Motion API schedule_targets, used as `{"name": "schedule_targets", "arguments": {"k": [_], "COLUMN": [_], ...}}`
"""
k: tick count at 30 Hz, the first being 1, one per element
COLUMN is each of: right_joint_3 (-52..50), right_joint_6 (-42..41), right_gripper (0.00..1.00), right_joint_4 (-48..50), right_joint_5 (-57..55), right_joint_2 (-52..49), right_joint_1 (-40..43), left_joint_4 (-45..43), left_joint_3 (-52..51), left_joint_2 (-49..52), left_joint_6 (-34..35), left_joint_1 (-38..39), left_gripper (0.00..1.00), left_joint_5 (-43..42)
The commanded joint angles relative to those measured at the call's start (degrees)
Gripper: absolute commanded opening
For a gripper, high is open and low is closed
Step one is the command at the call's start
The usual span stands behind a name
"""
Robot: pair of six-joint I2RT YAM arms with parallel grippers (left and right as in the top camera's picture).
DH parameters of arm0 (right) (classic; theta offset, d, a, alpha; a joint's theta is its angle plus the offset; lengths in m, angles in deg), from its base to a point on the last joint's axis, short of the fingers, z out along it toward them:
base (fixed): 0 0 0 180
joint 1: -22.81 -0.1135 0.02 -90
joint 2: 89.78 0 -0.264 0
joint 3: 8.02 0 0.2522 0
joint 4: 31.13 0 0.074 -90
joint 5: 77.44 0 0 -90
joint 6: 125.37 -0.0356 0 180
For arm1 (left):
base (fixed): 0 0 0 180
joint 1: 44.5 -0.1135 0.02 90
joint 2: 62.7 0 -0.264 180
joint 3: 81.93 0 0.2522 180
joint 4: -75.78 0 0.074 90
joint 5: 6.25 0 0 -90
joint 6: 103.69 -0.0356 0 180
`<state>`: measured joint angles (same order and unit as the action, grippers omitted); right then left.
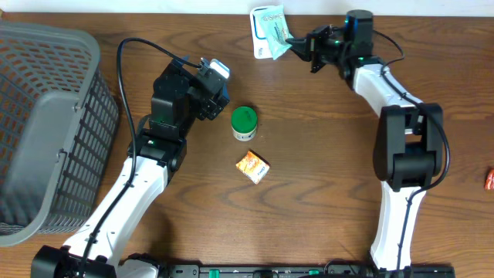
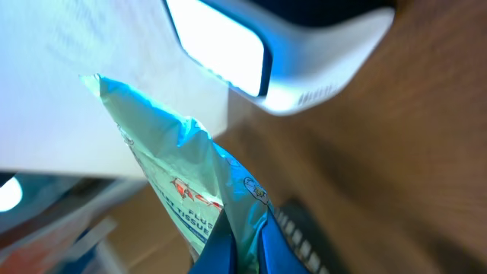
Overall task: Scan the item barcode
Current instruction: 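Hold the wipes pack over the scanner window, turning it, then carry the wipes pack to the right edge and release it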
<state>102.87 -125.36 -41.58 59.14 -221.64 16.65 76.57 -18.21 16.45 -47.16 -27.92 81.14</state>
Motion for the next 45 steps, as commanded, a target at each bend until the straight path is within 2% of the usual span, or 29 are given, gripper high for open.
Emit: {"name": "schedule_targets", "arguments": {"k": [1,5,10,14,18,20,23,29,33,38,45], "right_joint_3": [0.7,0.7,0.7,0.7,0.7,0.7,0.7,0.7,0.7,0.5,-0.2], "right_joint_6": [4.4,6.8,8.2,9.2,10.6,11.4,15.0,21.2,22.0,25.7,30.7], "right_gripper": [0.01,0.01,0.01,0.01,0.01,0.02,0.02,0.01,0.01,0.01,0.01], "right_joint_4": [-0.1,-2.8,-8.3,-8.7,-9.2,-12.6,-21.5,-45.7,-58.3,-65.5,-65.9], "right_joint_5": [-12.3,-24.2,-29.2,-28.1,-18.8,-15.4,-16.0,-37.1,-53.0,-67.4,-75.8], "right_joint_2": [0.7,0.7,0.7,0.7,1.8,3.2,6.6,14.6,17.1,16.1,11.3], "right_joint_1": [-2.3,-4.1,-4.8,-4.6,-2.7,-0.8,3.1,12.3,18.9,27.0,36.8], "left_joint_4": [0.6,1.2,1.2,1.1,1.1,1.0,0.2,-0.7,-0.9,-0.8,1.5], "left_joint_3": [0.5,0.5,0.5,0.5,0.5,0.5,0.5,0.5,0.5,0.5,0.5], "left_joint_2": [0.3,0.3,0.3,0.3,0.3,0.3,0.3,0.3,0.3,0.3,0.3], "left_joint_6": [-0.8,-0.8,-0.8,-0.8,-0.8,-0.8,-0.8,-0.8,-0.8,-0.8,-0.8], "left_joint_1": [-0.3,-0.3,-0.3,-0.3,-0.3,-0.3,-0.3,-0.3,-0.3,-0.3,-0.3], "left_gripper": [0.98,0.98,0.98,0.98,0.98,0.98,0.98,0.98,0.98,0.98,0.98], "left_joint_5": [0.7,0.7,0.7,0.7,0.7,0.7,0.7,0.2,0.3,0.3,0.3]}}
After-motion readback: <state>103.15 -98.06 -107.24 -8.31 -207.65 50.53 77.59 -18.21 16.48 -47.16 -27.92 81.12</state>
